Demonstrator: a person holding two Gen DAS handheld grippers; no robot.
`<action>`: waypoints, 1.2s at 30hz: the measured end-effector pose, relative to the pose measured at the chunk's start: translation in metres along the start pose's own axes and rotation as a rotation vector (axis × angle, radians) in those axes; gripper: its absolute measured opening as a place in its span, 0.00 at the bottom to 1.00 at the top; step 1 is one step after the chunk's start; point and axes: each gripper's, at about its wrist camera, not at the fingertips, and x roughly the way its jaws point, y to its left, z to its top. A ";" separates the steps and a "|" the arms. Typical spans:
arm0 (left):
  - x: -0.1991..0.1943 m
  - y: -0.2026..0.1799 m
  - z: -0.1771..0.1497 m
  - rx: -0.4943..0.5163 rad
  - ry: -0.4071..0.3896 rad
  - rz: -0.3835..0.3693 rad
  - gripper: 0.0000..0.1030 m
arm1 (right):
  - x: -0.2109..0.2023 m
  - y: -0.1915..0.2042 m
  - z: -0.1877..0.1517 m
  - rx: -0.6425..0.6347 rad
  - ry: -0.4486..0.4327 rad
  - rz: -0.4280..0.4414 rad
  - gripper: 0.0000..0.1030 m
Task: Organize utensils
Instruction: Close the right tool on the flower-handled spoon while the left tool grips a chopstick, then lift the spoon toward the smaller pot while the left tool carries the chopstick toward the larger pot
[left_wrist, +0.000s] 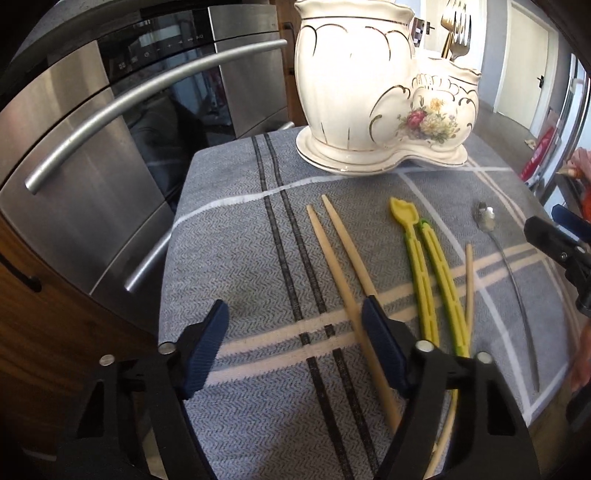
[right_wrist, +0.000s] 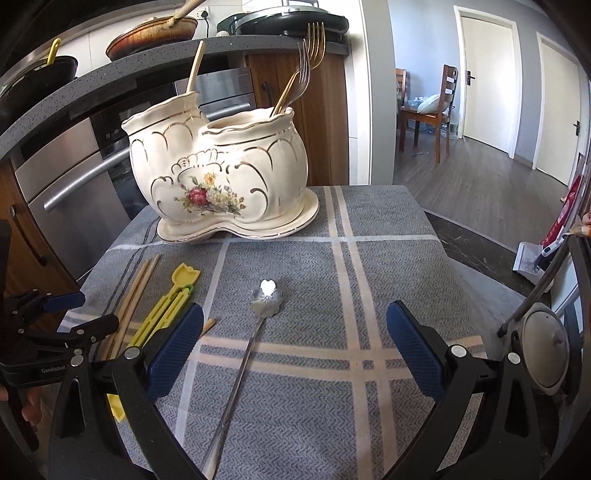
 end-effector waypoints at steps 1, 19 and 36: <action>0.001 -0.001 0.001 -0.005 0.011 -0.013 0.64 | 0.000 0.001 -0.001 -0.005 0.003 0.002 0.95; 0.002 -0.001 0.004 0.047 0.018 -0.038 0.08 | 0.009 0.026 -0.015 -0.122 0.134 0.085 0.31; 0.003 0.001 0.006 0.045 0.025 -0.065 0.08 | 0.021 0.037 -0.018 -0.251 0.147 0.058 0.05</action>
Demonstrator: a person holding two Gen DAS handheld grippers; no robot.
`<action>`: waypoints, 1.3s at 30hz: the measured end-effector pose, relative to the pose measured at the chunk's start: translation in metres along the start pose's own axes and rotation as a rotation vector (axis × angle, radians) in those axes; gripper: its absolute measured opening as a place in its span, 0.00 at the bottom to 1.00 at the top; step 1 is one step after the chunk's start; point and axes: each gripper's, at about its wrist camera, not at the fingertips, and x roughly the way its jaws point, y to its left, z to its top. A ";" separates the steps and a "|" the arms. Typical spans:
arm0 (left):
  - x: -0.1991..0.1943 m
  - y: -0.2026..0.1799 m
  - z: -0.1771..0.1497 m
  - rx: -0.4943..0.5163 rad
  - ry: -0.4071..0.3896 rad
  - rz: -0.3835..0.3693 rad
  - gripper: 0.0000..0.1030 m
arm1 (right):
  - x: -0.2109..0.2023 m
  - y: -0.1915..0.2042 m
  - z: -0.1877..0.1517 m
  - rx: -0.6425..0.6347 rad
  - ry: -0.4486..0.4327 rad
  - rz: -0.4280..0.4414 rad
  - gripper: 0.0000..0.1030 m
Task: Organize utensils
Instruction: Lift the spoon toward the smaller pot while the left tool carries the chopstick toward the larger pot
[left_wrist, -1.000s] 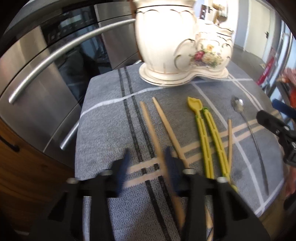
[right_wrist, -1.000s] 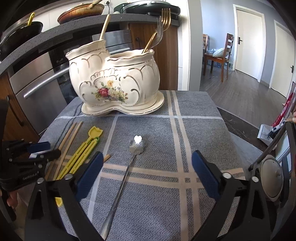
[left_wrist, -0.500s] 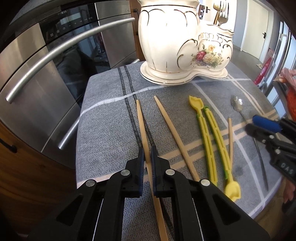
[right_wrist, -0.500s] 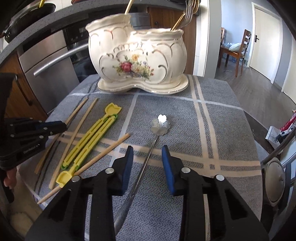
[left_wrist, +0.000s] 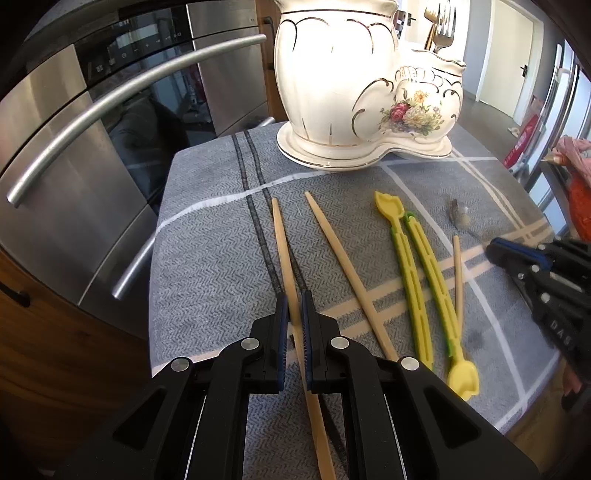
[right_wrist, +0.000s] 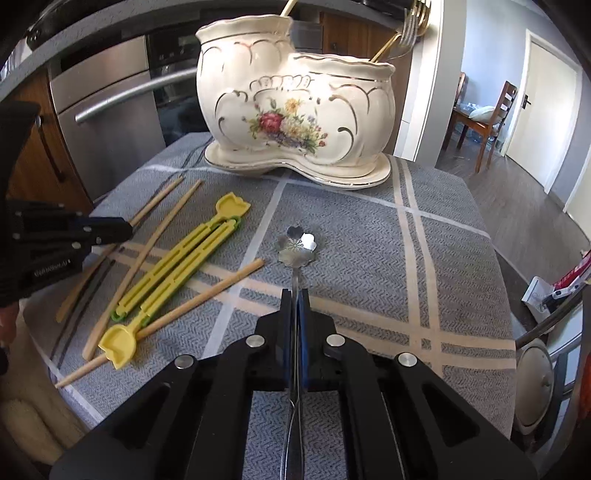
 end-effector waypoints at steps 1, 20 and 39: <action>0.001 0.001 0.001 -0.013 0.005 -0.008 0.08 | 0.000 0.001 0.000 -0.001 0.000 -0.002 0.05; -0.061 0.024 0.010 -0.044 -0.304 -0.101 0.06 | -0.082 -0.016 0.021 0.082 -0.426 0.077 0.03; -0.127 0.010 0.122 -0.039 -0.684 -0.188 0.06 | -0.113 -0.040 0.120 0.111 -0.745 0.065 0.03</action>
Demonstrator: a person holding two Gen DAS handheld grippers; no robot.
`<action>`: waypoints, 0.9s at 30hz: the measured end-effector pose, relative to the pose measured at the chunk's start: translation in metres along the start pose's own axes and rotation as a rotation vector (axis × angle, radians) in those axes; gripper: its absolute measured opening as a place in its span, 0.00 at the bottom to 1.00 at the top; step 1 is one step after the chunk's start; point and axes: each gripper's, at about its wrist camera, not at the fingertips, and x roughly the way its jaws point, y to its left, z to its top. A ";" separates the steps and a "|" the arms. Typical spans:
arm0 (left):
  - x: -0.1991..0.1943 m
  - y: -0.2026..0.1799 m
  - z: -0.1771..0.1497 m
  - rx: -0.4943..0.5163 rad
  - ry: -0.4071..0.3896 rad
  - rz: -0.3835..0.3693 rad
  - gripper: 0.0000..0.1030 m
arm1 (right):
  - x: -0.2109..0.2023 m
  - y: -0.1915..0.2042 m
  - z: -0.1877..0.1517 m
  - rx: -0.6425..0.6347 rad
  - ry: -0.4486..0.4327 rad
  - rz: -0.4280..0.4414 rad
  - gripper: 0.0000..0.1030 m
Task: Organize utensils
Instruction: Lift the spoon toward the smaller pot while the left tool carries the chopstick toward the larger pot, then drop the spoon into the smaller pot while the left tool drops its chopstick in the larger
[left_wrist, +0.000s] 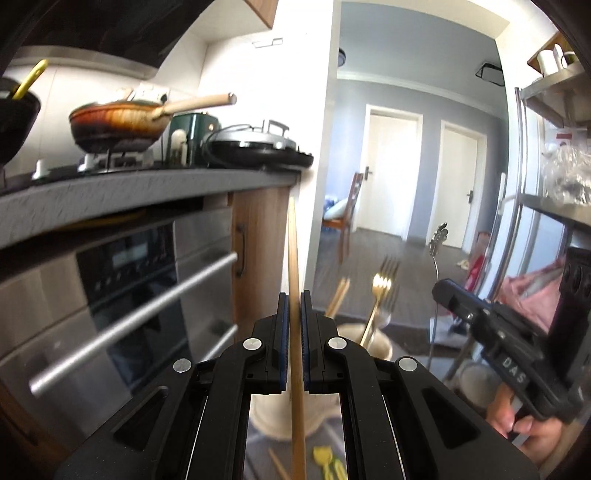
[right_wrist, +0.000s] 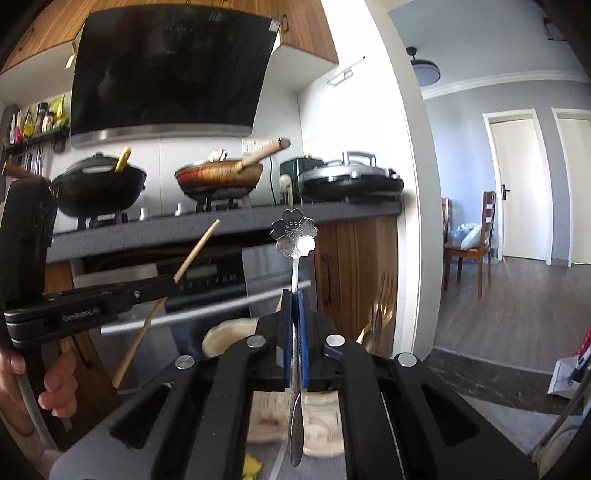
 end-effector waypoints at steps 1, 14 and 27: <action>0.008 -0.002 0.009 0.001 -0.015 0.002 0.06 | 0.006 -0.005 0.006 0.020 -0.020 0.005 0.03; 0.092 0.007 0.021 -0.034 -0.059 0.130 0.06 | 0.077 -0.024 0.000 0.054 -0.006 -0.062 0.03; 0.052 0.007 -0.024 0.021 -0.042 0.111 0.06 | 0.058 -0.025 -0.031 0.043 0.054 -0.089 0.03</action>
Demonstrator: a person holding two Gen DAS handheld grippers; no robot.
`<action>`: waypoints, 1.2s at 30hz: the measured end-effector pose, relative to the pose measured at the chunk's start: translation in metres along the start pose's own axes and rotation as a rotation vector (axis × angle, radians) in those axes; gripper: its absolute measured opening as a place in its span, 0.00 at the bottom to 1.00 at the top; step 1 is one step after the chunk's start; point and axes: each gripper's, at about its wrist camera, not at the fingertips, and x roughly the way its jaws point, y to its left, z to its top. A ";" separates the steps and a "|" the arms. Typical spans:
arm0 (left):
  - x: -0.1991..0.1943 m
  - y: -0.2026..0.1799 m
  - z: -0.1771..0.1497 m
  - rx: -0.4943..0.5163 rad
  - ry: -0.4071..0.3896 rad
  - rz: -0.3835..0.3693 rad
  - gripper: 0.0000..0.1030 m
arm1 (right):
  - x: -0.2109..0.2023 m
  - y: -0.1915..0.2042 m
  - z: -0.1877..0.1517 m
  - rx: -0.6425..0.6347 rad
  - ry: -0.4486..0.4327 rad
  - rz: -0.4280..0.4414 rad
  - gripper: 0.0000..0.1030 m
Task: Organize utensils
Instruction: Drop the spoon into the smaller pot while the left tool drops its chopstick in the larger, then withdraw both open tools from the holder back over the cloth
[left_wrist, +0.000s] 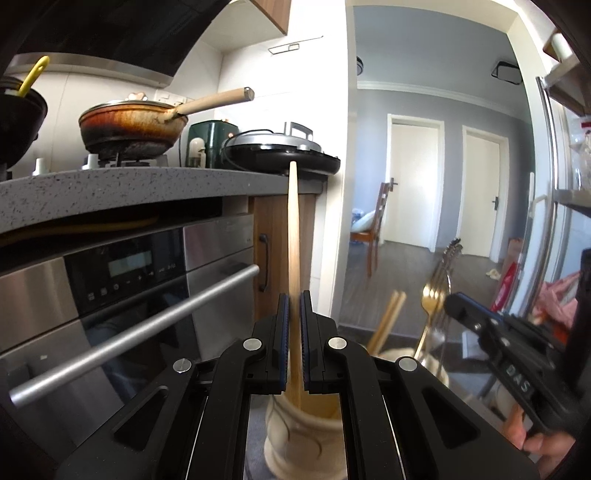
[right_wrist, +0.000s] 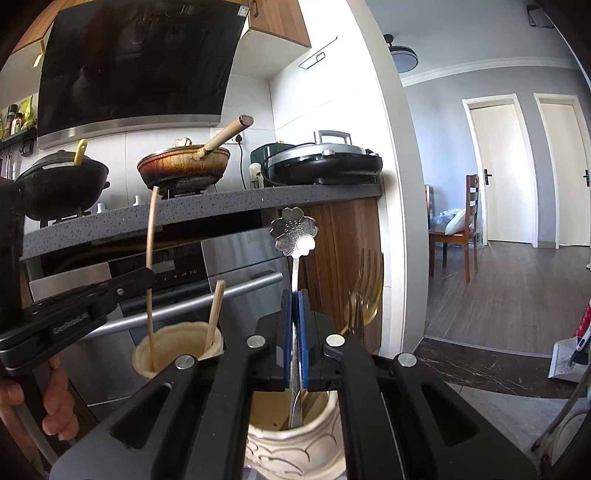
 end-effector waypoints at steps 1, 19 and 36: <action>-0.001 -0.001 -0.003 0.005 0.012 0.003 0.06 | -0.002 0.000 -0.002 0.000 0.003 -0.001 0.03; -0.016 0.005 -0.023 0.020 0.106 0.009 0.10 | -0.007 -0.017 -0.028 0.056 0.092 -0.021 0.04; -0.037 0.004 -0.027 0.020 0.099 0.034 0.43 | -0.005 -0.024 -0.031 0.079 0.109 -0.015 0.24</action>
